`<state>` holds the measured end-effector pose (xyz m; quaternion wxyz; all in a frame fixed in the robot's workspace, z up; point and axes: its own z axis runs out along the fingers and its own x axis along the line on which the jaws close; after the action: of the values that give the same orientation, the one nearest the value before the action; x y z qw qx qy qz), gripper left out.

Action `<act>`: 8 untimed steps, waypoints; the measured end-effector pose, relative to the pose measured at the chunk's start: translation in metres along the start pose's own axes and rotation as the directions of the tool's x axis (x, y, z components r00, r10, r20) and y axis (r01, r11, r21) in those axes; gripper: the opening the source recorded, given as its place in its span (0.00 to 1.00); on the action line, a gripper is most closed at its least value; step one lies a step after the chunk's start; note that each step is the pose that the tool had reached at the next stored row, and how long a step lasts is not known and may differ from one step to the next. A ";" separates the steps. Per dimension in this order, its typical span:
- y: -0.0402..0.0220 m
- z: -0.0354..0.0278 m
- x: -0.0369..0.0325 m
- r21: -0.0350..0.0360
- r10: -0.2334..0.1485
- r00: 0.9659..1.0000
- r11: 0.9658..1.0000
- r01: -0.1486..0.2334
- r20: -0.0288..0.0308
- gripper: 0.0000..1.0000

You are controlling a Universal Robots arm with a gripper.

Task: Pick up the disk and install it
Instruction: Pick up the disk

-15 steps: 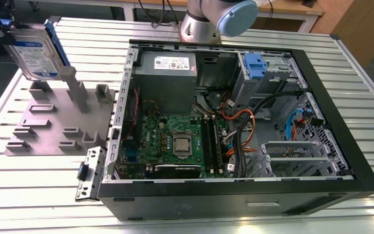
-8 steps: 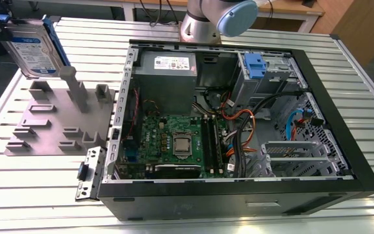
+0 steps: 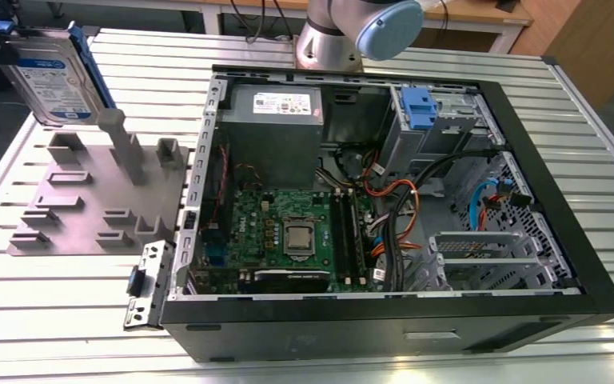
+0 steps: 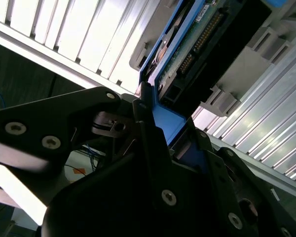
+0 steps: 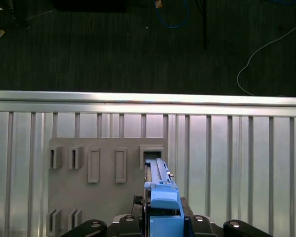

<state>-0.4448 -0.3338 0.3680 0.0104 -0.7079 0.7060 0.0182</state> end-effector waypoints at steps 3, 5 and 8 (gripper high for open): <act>0.0000 -0.0004 0.0000 0.000 0.000 1.000 1.000 0.000 0.000 0.36; 0.0000 -0.0010 0.0000 0.000 0.000 1.000 1.000 0.000 0.000 0.36; 0.0000 -0.0017 -0.0001 0.000 0.000 1.000 1.000 0.000 0.000 0.36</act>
<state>-0.4448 -0.3338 0.3697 0.0104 -0.7079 0.7060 0.0182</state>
